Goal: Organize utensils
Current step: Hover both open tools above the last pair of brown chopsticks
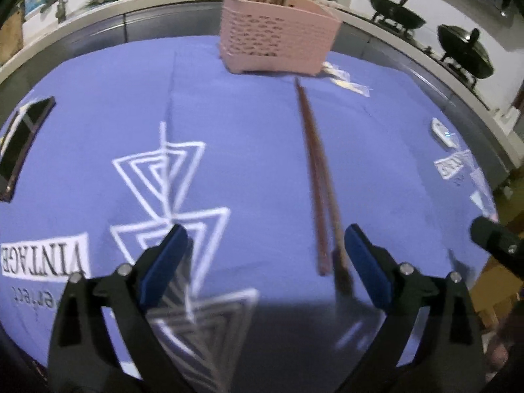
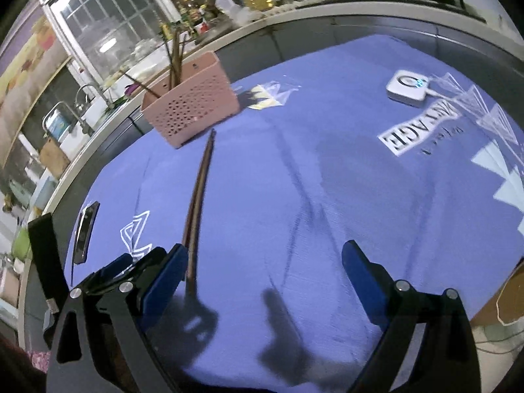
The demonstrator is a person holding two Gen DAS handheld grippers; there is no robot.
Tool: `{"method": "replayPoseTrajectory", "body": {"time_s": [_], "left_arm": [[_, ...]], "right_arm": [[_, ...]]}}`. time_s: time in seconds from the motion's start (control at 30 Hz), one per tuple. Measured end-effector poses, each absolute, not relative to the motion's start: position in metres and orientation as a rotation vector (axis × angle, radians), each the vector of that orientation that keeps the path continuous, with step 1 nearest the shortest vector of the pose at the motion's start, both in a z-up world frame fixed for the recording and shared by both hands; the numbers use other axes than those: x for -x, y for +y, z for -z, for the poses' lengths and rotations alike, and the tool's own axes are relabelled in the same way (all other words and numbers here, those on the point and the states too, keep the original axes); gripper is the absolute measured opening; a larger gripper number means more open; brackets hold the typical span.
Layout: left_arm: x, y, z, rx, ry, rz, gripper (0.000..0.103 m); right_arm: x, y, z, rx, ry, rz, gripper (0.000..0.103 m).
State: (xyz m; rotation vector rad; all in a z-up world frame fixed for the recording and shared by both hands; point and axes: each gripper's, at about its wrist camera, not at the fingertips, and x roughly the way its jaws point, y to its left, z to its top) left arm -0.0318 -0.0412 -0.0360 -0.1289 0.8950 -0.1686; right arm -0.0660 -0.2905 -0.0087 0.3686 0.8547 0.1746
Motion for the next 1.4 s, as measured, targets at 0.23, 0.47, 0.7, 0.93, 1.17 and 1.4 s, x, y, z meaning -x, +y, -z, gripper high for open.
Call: {"method": "replayPoseTrajectory", "body": {"time_s": [0.23,0.47,0.7,0.93,1.17,1.4], "left_arm": [[0.056,-0.065,0.007,0.103,0.783,0.23,0.093],[0.08,-0.082,-0.014,0.027,0.701,0.195,0.093],[0.108,-0.097,-0.036,-0.049,0.596,0.205,0.093],[0.124,-0.103,-0.048,-0.066,0.53,0.236,0.097],[0.129,-0.094,-0.051,-0.041,0.512,0.206,0.097],[0.124,-0.082,-0.046,-0.024,0.531,0.164,0.097]], "right_arm": [[0.091,-0.307,0.007,-0.408,0.827,-0.173,0.093],[0.112,-0.315,0.002,-0.413,0.799,-0.179,0.093],[0.126,-0.315,-0.002,-0.415,0.776,-0.187,0.093],[0.133,-0.312,-0.008,-0.37,0.758,-0.181,0.095],[0.135,-0.314,-0.007,-0.391,0.754,-0.173,0.095],[0.132,-0.31,-0.006,-0.395,0.758,-0.181,0.095]]}}
